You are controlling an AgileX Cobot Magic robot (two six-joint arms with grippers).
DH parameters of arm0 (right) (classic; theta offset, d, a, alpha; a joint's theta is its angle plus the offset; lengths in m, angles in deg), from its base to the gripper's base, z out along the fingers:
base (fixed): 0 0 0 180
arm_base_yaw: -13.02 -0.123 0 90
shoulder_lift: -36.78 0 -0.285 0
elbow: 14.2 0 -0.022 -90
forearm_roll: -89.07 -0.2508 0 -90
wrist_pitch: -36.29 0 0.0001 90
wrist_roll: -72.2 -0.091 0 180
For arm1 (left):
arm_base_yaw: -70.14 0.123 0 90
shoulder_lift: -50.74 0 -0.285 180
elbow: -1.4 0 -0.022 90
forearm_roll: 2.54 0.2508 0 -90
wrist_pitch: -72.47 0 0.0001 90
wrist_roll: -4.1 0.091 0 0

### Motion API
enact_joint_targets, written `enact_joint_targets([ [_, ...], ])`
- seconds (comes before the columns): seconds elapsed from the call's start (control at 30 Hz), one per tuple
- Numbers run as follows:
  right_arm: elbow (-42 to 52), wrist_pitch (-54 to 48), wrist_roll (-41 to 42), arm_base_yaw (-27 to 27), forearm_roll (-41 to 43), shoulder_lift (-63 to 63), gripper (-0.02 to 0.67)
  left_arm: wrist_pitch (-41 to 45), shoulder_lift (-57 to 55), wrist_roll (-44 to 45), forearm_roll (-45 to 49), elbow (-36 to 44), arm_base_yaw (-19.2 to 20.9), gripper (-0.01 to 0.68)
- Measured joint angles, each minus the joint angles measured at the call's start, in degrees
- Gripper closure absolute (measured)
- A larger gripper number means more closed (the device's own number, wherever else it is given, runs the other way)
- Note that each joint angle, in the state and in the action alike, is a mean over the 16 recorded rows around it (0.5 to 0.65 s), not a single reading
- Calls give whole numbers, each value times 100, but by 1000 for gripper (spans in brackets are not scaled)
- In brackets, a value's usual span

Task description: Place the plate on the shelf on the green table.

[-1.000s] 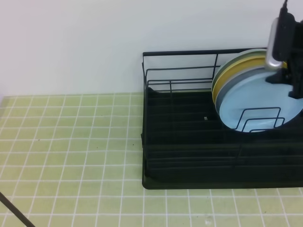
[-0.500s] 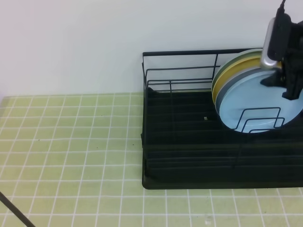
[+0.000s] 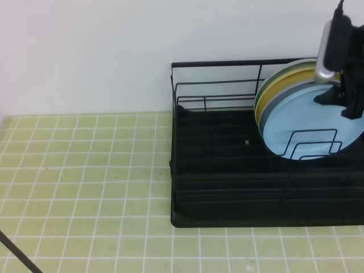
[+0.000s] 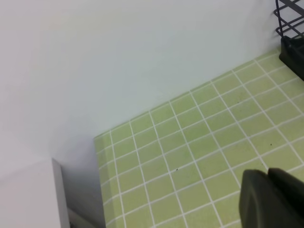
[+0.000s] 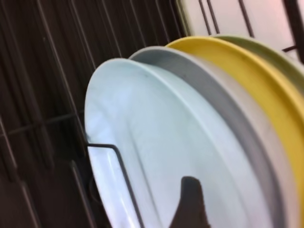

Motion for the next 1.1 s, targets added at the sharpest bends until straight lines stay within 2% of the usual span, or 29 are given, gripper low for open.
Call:
enact_joint_targets([
  [0.17,0,-224,-143,0,-92,-294,141,3,0,-28,30,0,0,674],
  [0.3,0,-406,-689,-1,-217,-615,192,-51,25,-98,58,4,0,674],
  [0.63,209,-757,-2755,-4,-1227,-1562,501,-654,599,-400,118,357,0,674],
  [0.8,729,-617,-3276,-5,-1880,-2261,620,-994,1164,-652,125,801,0,674],
  [0.87,1057,-542,-3310,-5,-2121,-2610,639,-1091,1409,-749,128,1001,0,674],
  [1.1,2614,-144,-3193,-5,-2537,-4129,638,-1223,2114,-1082,130,1540,0,674],
])
